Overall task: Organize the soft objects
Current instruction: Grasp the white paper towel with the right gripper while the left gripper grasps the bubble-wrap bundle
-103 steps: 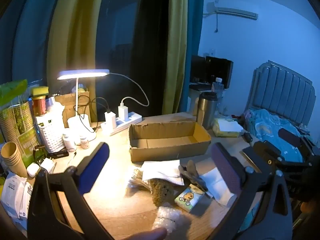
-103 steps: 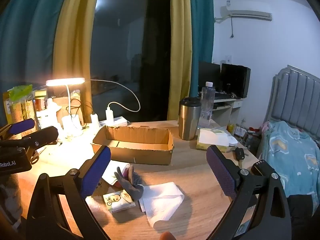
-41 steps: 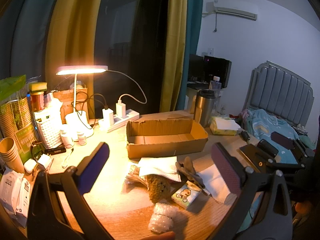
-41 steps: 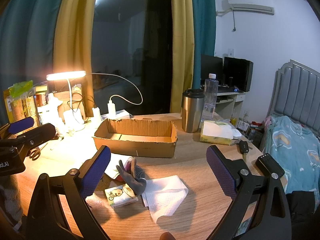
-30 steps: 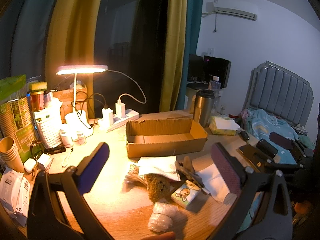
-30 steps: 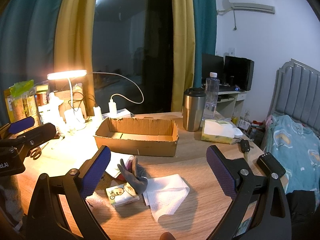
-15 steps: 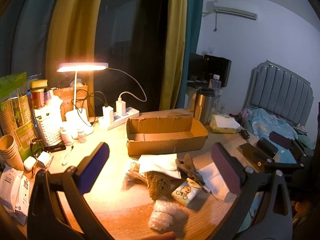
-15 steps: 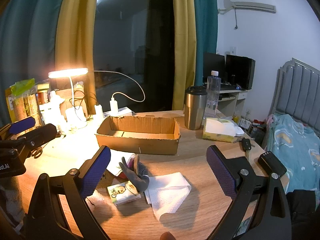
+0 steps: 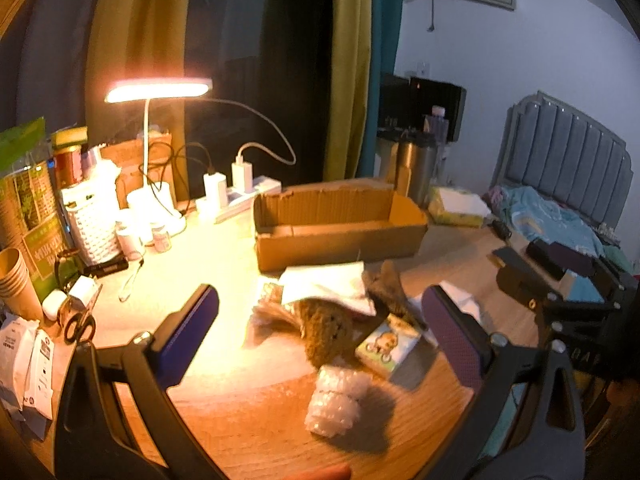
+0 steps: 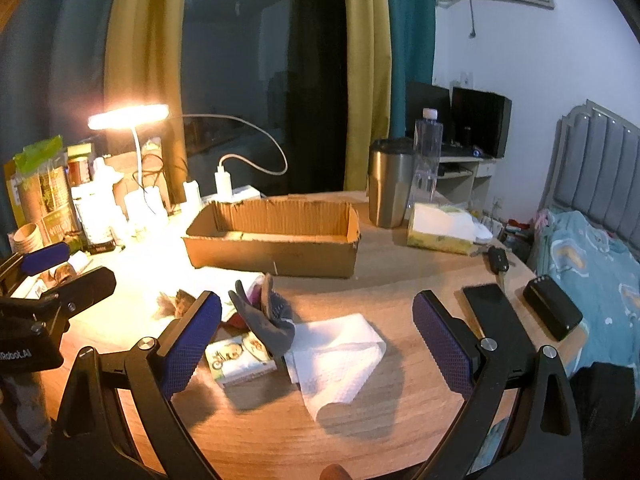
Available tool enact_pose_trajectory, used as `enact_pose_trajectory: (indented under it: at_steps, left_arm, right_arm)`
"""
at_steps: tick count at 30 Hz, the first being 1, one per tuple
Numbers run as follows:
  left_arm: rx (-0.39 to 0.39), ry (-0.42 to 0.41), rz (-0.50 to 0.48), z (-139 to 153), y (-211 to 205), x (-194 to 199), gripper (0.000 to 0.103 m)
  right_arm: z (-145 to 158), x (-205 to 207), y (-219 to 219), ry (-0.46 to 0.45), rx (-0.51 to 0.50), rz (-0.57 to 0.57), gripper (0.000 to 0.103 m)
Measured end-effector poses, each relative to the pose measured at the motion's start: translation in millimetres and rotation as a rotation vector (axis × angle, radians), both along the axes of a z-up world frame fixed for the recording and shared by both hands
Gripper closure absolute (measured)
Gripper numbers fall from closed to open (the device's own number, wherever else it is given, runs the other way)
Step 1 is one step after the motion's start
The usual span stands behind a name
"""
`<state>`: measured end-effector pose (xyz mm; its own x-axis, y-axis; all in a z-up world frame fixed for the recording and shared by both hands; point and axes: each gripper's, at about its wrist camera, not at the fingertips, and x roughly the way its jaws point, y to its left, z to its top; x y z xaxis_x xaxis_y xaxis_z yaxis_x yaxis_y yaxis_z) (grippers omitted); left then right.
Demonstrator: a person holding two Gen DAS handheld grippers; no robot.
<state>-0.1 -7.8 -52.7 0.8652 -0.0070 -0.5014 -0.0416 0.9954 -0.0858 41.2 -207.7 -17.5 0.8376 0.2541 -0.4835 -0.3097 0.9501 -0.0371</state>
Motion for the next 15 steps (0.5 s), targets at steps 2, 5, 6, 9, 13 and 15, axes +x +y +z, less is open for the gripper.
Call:
enact_pose_trajectory:
  at_steps: [2,5,6,9,13,15]
  left_arm:
    - [0.009,0.023,-0.003,-8.5,-0.3,1.4,0.001]
    - [0.016,0.069,-0.006,-25.8,0.3,4.3,0.001]
    - [0.015,0.083,-0.008,-31.9,0.4,5.7,0.001]
    - [0.014,0.129,-0.016,-51.4,-0.6,9.2,0.001]
    - [0.011,0.183,-0.025,-69.7,-2.6,15.8,0.001]
    - [0.012,0.217,-0.031,-78.2,-3.5,20.2,0.001]
  right_arm:
    - [-7.2,2.9,-1.1,0.018,-0.005,-0.006,0.005]
    - [-20.4,6.7,-3.8,0.05,-0.014,-0.016,0.005]
    - [-25.5,8.1,-5.2,0.062,-0.014,-0.02,0.005]
    - [-39.0,11.9,-9.0,0.098,-0.009,-0.029,0.005]
    - [-53.1,17.2,-13.7,0.132,-0.007,-0.033,0.005]
    - [-59.1,21.4,-13.6,0.145,-0.011,-0.033,0.005]
